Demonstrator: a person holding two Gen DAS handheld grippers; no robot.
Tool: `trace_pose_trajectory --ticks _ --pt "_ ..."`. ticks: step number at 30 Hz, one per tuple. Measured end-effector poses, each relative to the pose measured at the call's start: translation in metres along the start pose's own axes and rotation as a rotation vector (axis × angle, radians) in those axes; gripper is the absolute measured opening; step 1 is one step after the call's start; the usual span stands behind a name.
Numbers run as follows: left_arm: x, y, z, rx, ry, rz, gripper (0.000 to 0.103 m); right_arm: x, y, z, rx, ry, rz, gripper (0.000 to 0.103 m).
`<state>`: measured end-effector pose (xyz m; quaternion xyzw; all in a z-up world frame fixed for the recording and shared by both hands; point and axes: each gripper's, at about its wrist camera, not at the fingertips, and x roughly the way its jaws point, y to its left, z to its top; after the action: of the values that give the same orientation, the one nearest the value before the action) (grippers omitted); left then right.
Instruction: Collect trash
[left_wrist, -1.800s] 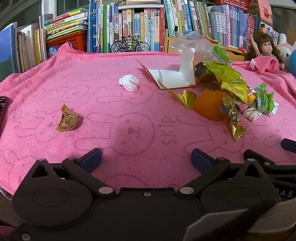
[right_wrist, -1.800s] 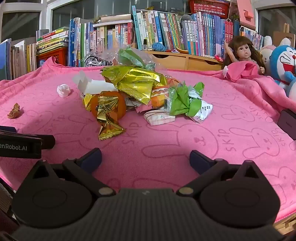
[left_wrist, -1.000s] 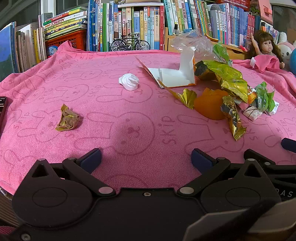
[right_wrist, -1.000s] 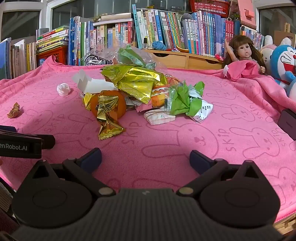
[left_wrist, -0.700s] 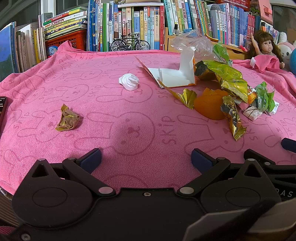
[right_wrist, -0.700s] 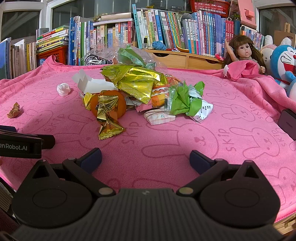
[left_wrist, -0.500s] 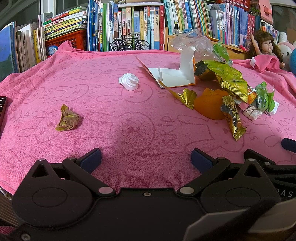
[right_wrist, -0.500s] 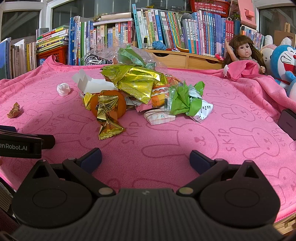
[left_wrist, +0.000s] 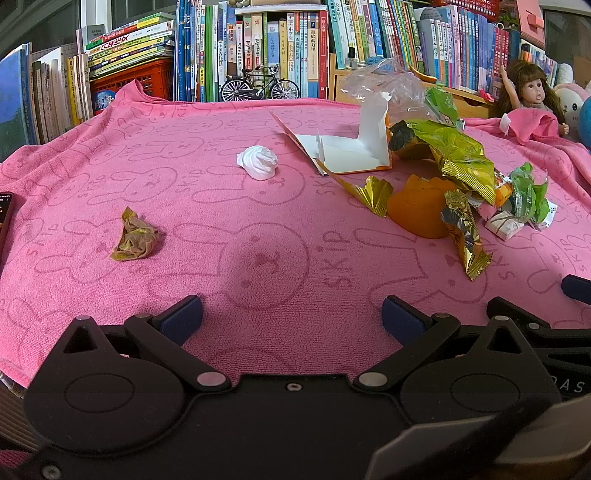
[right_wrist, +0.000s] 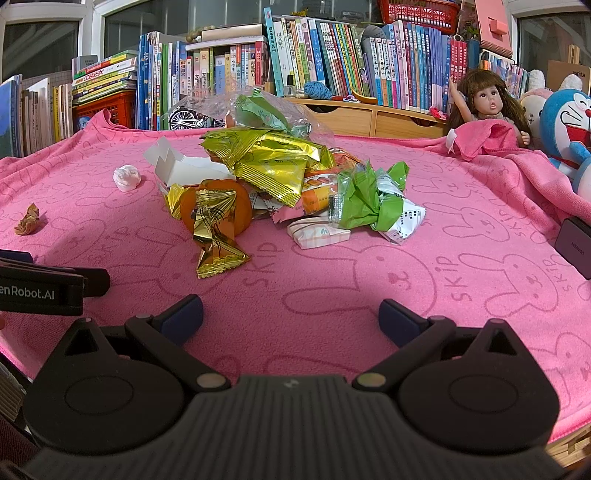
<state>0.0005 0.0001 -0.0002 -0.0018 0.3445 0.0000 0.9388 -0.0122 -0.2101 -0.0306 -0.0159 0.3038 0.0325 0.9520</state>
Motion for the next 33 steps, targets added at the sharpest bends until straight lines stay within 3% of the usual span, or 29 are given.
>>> trace_pose_trajectory --ticks 33 --pt "0.0032 -0.0015 -0.0025 0.002 -0.004 -0.001 0.103 0.0023 0.0004 0.0000 0.001 -0.002 0.002 0.103"
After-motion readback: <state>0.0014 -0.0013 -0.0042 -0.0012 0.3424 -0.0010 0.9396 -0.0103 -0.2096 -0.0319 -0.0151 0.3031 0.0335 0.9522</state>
